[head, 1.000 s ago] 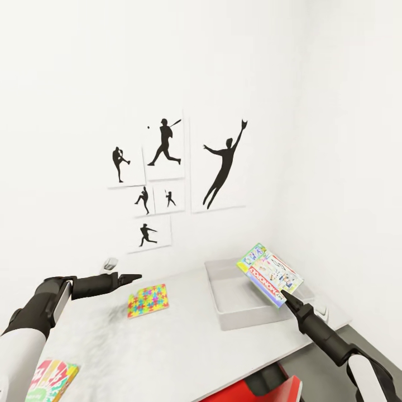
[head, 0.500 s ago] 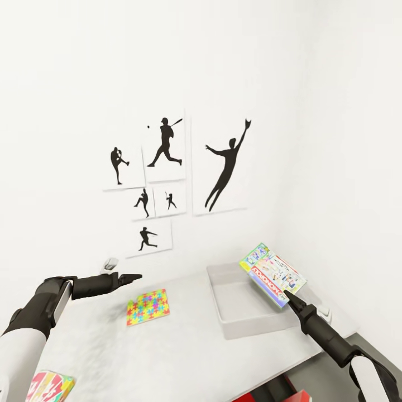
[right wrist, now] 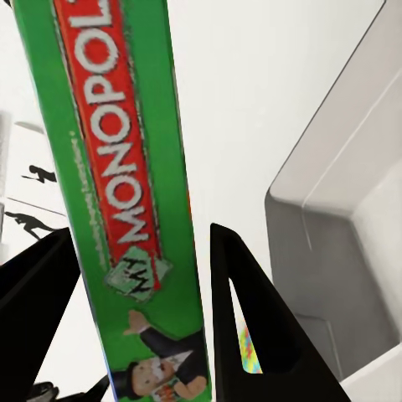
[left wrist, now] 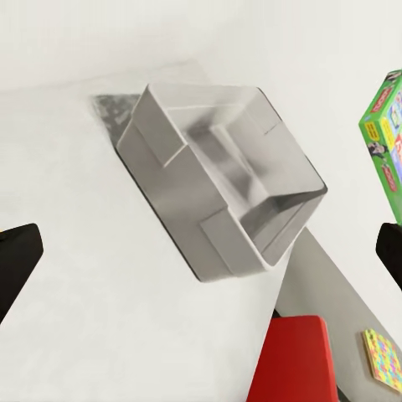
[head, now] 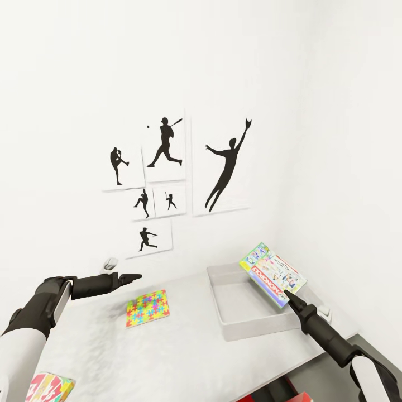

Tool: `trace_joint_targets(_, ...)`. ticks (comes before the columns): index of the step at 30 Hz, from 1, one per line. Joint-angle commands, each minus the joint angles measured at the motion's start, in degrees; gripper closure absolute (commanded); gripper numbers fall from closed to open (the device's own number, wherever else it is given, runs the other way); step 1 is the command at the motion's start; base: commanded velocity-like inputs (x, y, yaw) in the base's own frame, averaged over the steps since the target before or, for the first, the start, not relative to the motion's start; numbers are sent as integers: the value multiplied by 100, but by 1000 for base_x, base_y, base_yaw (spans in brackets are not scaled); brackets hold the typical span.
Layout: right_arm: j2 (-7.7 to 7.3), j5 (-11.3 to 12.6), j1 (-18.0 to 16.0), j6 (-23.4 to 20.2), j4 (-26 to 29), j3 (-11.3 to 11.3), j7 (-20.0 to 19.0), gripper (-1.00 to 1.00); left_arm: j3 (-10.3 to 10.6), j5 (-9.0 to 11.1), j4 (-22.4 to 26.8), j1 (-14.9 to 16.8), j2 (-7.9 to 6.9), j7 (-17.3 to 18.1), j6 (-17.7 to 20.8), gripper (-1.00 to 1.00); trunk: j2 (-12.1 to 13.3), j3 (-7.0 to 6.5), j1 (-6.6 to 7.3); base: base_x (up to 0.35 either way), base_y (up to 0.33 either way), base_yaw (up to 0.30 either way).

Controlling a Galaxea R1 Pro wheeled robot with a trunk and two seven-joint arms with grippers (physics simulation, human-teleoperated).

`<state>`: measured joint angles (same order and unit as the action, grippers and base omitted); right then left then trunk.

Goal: Put all the toys in the child's room - the three board games (two on the bed and one on the table), the two jigsaw puzzles on the table, and the tennis ball on the table - inside the toy box on the table in the child's room.

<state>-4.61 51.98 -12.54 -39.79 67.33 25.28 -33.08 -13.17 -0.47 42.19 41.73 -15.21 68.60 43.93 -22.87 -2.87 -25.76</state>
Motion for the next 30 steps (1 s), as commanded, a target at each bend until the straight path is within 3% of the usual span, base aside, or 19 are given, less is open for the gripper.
trace_joint_targets(1,-4,16,-3,-45,-1,5,-5,100,-11,-6,-1,3,0,22,54,-100,-4,2,-2,0,0,0)
trace_joint_targets(24,15,11,-3,-45,-1,19,54,100,-11,0,-1,2,0,25,54,-100,-4,2,-2,0,0,0)
trace_joint_targets(27,8,16,-40,-78,-1,22,204,100,-15,2,-1,3,0,46,54,-100,-4,2,-2,0,0,0)
trace_joint_targets(30,0,26,-128,-153,39,27,655,100,-18,3,-1,3,-3,54,54,-100,-4,2,-2,0,0,0)
